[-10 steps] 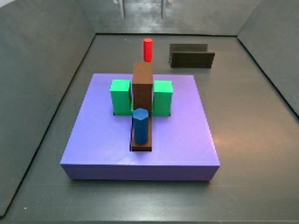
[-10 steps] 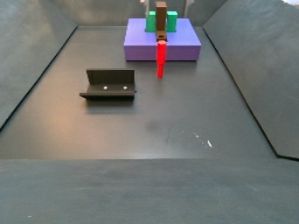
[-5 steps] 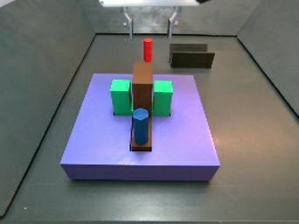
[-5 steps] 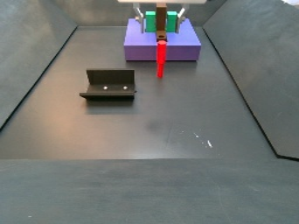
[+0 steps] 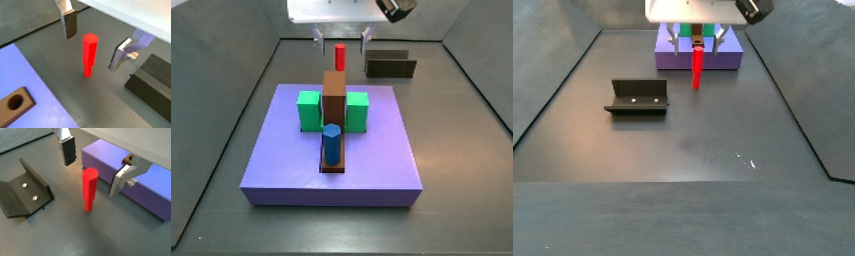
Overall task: Pick up the red object. Move up. Move to above the board. Insert the red object.
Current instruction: Pick up the red object.
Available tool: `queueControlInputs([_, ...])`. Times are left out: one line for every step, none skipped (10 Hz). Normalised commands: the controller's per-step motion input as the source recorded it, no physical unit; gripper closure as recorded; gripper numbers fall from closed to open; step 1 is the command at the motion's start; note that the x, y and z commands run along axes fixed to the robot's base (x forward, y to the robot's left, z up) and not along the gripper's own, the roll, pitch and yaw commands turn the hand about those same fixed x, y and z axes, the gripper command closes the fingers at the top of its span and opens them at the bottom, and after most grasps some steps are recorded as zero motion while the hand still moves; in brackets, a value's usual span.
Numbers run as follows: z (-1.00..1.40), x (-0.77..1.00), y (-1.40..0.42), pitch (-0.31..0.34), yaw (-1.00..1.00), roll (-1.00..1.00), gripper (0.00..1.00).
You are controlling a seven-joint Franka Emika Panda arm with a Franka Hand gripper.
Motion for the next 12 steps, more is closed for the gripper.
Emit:
queueControlInputs([-0.22,-0.08,0.06,-0.063,0.0,0.06,0.0])
queueControlInputs([-0.13,-0.1,-0.02,-0.049,0.0,0.07,0.0])
queueControlInputs([-0.11,-0.07,0.0,-0.04,0.0,0.07,0.0])
queueControlInputs([-0.08,-0.09,0.0,-0.029,0.0,0.06,0.0])
queueControlInputs([-0.09,-0.01,0.05,-0.014,0.0,0.04,0.0])
queueControlInputs([0.0,0.0,0.03,0.0,0.0,0.01,0.0])
queueControlInputs([0.0,0.0,0.0,0.0,0.0,0.01,0.0])
queueControlInputs([-0.03,0.0,0.0,0.0,0.0,0.0,0.0])
queueControlInputs([-0.21,-0.07,0.0,-0.109,0.0,-0.07,0.0])
queueControlInputs([-0.19,0.0,-0.02,-0.114,-0.04,-0.06,0.0])
queueControlInputs([-0.13,0.0,0.0,-0.067,-0.15,-0.02,0.0])
queueControlInputs([-0.1,0.0,0.0,-0.054,-0.12,0.0,0.0])
